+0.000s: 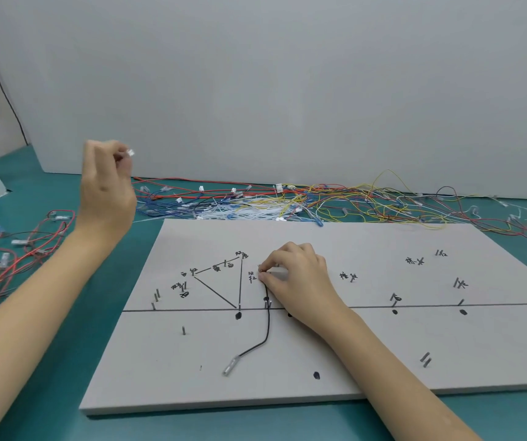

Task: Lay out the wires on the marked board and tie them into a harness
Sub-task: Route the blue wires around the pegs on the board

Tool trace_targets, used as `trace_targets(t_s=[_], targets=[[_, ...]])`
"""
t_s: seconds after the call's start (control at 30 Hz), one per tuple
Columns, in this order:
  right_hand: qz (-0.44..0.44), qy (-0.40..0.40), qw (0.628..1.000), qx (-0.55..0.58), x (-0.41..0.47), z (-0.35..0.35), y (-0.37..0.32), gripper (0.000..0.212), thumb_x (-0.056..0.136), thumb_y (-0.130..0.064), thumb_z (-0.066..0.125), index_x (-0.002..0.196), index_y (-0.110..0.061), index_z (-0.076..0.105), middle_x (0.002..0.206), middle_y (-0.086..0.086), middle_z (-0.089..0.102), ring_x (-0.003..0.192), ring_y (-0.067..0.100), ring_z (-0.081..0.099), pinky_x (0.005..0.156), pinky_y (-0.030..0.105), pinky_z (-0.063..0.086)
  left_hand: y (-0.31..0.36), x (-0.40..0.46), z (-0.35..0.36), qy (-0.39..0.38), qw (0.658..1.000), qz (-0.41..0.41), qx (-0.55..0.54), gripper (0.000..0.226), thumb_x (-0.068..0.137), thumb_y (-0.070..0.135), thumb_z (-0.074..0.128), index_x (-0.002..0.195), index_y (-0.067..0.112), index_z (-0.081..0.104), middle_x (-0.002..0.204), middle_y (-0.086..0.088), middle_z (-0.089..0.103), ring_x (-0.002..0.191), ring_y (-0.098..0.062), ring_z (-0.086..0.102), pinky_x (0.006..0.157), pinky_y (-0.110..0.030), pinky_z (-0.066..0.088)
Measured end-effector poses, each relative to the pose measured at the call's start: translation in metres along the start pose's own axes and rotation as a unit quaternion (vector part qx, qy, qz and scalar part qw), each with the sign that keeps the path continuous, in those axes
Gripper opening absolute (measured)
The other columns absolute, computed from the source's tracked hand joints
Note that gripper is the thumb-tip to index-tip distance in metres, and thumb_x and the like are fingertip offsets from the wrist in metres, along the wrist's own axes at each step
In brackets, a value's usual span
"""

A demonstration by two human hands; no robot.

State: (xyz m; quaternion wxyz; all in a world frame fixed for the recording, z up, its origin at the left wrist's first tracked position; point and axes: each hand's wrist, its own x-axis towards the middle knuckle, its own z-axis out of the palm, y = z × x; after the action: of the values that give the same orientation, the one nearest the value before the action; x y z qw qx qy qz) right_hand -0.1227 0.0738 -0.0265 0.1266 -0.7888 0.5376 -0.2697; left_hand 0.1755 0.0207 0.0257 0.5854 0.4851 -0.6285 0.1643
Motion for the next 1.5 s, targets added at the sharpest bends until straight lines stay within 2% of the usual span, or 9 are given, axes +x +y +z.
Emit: trace_targets(t_s=[0.1,0.27,0.4,0.53,0.77,0.97,1.1,1.3,1.5], targets=[[0.009,-0.003,1.0,0.011,-0.001,-0.001,-0.001,0.011,0.091,-0.033,0.062,0.095,-0.028,0.071,0.105,-0.008,0.057,0.112,0.014,0.039,0.091,0.032,0.028,0.03,0.011,0.002,-0.007,0.995,0.095,-0.012,0.031,0.103,0.01,0.04,0.114,0.04,0.036,0.103,0.019,0.036,0.09,0.004,0.042,0.081,-0.013,0.033],[0.021,-0.001,0.999,0.041,-0.002,-0.002,-0.002,0.013,0.089,-0.037,0.061,0.088,-0.029,0.071,0.099,-0.01,0.056,0.107,0.012,0.041,0.089,0.031,0.03,0.085,0.024,0.006,-0.056,0.994,0.091,-0.001,0.014,0.1,0.02,0.053,0.099,0.011,0.065,0.085,0.01,0.053,0.066,-0.005,0.041,0.067,-0.02,0.034],[0.006,0.053,0.997,0.051,-0.002,-0.004,-0.004,0.014,0.087,-0.032,0.064,0.084,-0.023,0.073,0.099,-0.008,0.06,0.103,0.013,0.046,0.093,0.031,0.033,0.116,0.014,0.008,-0.204,0.974,-0.074,-0.072,0.012,0.087,0.025,0.072,0.086,0.014,0.076,0.065,0.009,0.065,0.053,-0.001,0.046,0.055,-0.013,0.033],[-0.029,0.17,0.974,0.145,-0.001,-0.016,-0.006,0.008,0.086,-0.012,0.068,0.08,-0.013,0.073,0.089,-0.003,0.066,0.094,0.016,0.055,0.088,0.028,0.04,0.134,-0.004,0.005,-0.291,0.904,-0.25,-0.189,0.002,0.083,0.02,0.075,0.083,0.02,0.078,0.061,0.01,0.07,0.047,0.004,0.048,0.045,-0.007,0.034],[0.035,0.105,0.875,0.471,-0.004,-0.03,-0.02,0.01,0.091,-0.013,0.066,0.089,-0.015,0.075,0.073,0.002,0.07,0.052,0.012,0.056,0.055,0.021,0.048,0.149,-0.024,0.001,-0.385,0.798,-0.359,-0.293,0.022,0.089,0.001,0.064,0.089,0.017,0.079,0.082,-0.006,0.075,0.054,-0.003,0.051,0.047,-0.015,0.042],[0.103,-0.012,0.803,0.586,-0.004,-0.035,-0.018,0.018,0.084,-0.027,0.07,0.083,-0.01,0.076,0.082,0.015,0.072,0.056,0.014,0.055,0.057,0.024,0.048,0.151,-0.037,0.005,-0.399,0.795,-0.353,-0.29,0.026,0.087,0.005,0.067,0.087,0.027,0.079,0.079,-0.002,0.074,0.06,-0.005,0.057,0.051,-0.017,0.045],[0.116,-0.016,0.809,0.576,-0.003,-0.036,-0.016,0.027,0.072,-0.035,0.075,0.077,-0.008,0.073,0.069,0.008,0.067,0.054,0.016,0.059,0.055,0.024,0.05,0.153,-0.04,0.005,-0.368,0.811,-0.36,-0.278,0.017,0.084,0.002,0.07,0.082,0.017,0.077,0.077,-0.006,0.075,0.057,-0.006,0.059,0.047,-0.017,0.046],[0.104,-0.055,0.789,0.603,-0.005,-0.036,-0.015,0.006,0.084,-0.007,0.071,0.087,-0.005,0.075,0.077,0.012,0.07,0.064,0.017,0.066,0.062,0.024,0.054,0.154,-0.043,0.0,-0.342,0.844,-0.338,-0.237,0.013,0.082,0.004,0.074,0.085,0.016,0.077,0.072,-0.005,0.075,0.054,-0.009,0.062,0.047,-0.017,0.047],[0.095,-0.039,0.759,0.643,-0.003,-0.043,-0.015,0.016,0.082,0.005,0.068,0.086,-0.007,0.077,0.078,0.013,0.071,0.072,0.021,0.07,0.071,0.025,0.056,0.152,-0.042,-0.01,-0.389,0.807,-0.372,-0.244,0.011,0.086,0.019,0.071,0.08,0.023,0.079,0.077,-0.003,0.075,0.05,-0.009,0.059,0.042,-0.017,0.042]])
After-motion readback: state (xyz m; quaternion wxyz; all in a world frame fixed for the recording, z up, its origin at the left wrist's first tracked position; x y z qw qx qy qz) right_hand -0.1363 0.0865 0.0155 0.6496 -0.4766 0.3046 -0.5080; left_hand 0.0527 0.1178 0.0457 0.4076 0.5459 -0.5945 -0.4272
